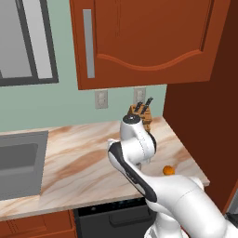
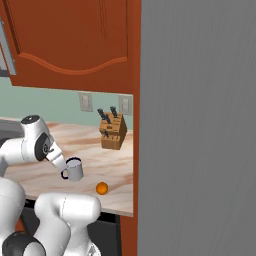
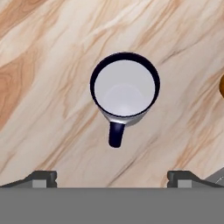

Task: Pick the mug from the counter and place it inside the microwave. Then close the microwave.

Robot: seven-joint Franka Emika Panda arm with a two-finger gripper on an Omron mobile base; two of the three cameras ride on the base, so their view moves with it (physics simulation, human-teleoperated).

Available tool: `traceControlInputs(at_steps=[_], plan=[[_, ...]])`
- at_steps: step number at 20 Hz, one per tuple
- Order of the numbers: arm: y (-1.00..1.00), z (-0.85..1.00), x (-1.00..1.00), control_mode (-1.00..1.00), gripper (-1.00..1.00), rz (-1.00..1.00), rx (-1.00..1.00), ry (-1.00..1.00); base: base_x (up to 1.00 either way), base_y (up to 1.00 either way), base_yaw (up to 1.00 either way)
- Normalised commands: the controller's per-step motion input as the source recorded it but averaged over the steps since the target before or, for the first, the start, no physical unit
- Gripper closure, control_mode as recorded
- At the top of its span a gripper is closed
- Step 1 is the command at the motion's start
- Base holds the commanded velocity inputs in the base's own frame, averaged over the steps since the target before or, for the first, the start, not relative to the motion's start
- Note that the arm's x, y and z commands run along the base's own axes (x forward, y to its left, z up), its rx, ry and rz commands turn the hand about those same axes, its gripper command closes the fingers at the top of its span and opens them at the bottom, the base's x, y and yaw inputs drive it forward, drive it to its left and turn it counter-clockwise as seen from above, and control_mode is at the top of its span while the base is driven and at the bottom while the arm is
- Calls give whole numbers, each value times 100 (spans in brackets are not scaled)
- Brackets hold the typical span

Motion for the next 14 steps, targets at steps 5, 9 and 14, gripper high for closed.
traceControlInputs(at_steps=[5, 9, 14], plan=[[-1, -18, 8, -100, -100, 2, 0, 1, 0, 0, 0], [-7, -19, 15, -100, -100, 5, 0, 2, 0, 0, 0], [0, -11, 11, -100, -100, 5, 0, 2, 0, 0, 0]])
